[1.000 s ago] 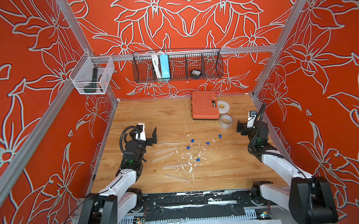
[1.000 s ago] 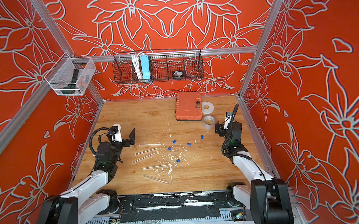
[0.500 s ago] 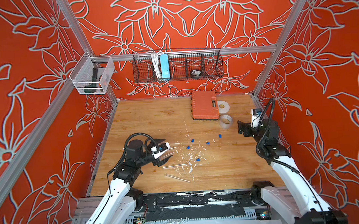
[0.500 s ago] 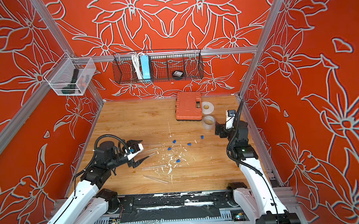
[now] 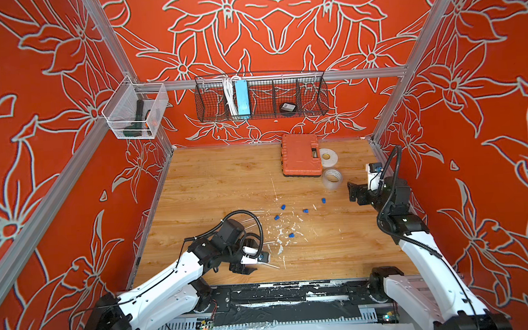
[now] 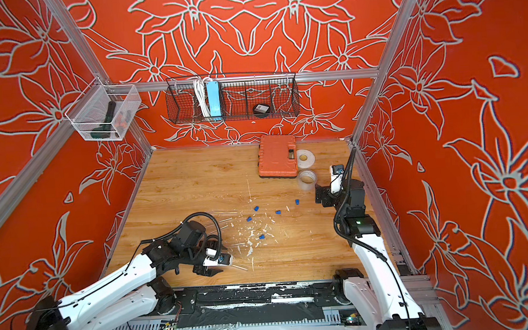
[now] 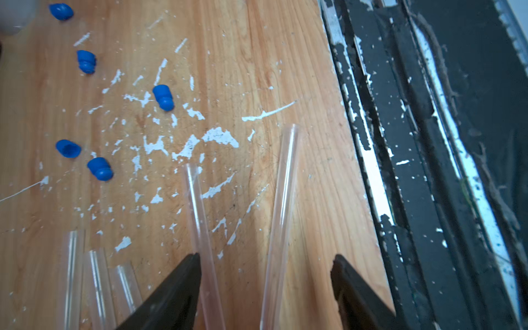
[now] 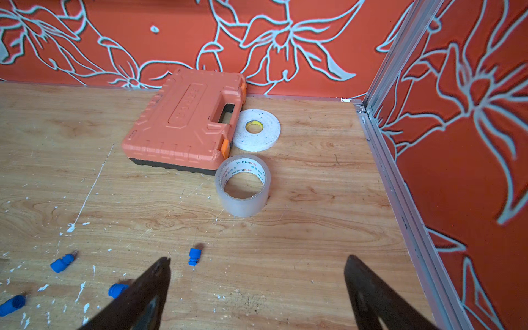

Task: Insert stoppers into test tubes
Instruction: Pick up the test tube at the center of the board.

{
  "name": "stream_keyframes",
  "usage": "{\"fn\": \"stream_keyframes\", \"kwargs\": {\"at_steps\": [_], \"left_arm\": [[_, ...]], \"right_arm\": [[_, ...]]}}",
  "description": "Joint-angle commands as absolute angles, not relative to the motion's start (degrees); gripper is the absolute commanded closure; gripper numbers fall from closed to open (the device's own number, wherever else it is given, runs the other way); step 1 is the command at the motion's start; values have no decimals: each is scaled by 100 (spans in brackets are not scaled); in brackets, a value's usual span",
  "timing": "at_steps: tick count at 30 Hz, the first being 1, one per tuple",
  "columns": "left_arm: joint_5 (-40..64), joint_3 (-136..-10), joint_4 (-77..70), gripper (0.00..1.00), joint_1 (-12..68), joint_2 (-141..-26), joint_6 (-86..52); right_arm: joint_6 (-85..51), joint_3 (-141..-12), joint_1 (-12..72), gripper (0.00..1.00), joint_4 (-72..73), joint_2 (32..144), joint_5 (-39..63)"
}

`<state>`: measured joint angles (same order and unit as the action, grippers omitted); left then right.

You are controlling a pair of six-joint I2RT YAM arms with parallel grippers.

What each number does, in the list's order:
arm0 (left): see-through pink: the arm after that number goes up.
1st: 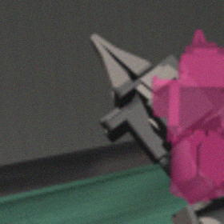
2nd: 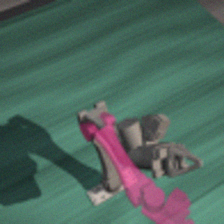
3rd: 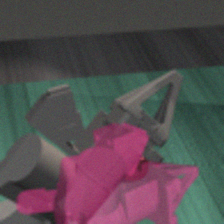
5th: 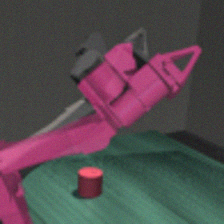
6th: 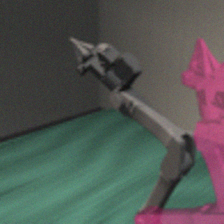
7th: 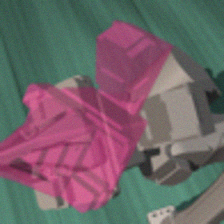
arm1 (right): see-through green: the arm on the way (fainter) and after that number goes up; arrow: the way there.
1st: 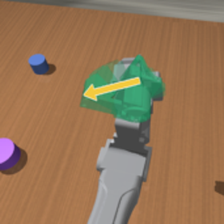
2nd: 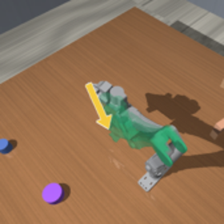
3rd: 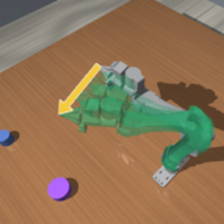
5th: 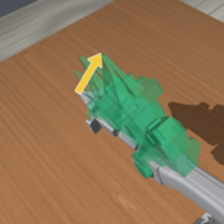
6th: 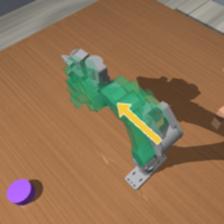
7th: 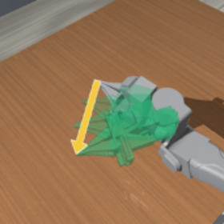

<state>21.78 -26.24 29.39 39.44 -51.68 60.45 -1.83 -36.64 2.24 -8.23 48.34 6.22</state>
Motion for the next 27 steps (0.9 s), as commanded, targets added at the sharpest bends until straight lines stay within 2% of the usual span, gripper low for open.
{"fn": "stream_keyframes", "kwargs": {"at_steps": [1, 12, 23, 27], "left_arm": [[1987, -2734, 2936, 33, 4194, -5488, 6329], [1533, -3082, 2674, 42, 4743, -6847, 6240], [1207, -3212, 2505, 59, 4954, -7451, 6074], [1168, -3226, 2495, 62, 5005, -7540, 6062]], "right_arm": [[-38, -3836, 192, 5, -909, 4734, 658], [61, -3838, 197, 5, -1010, 4663, 591], [111, -3823, 198, 5, -1010, 4664, 601], [118, -3810, 202, 5, -1026, 4639, 581]]}}
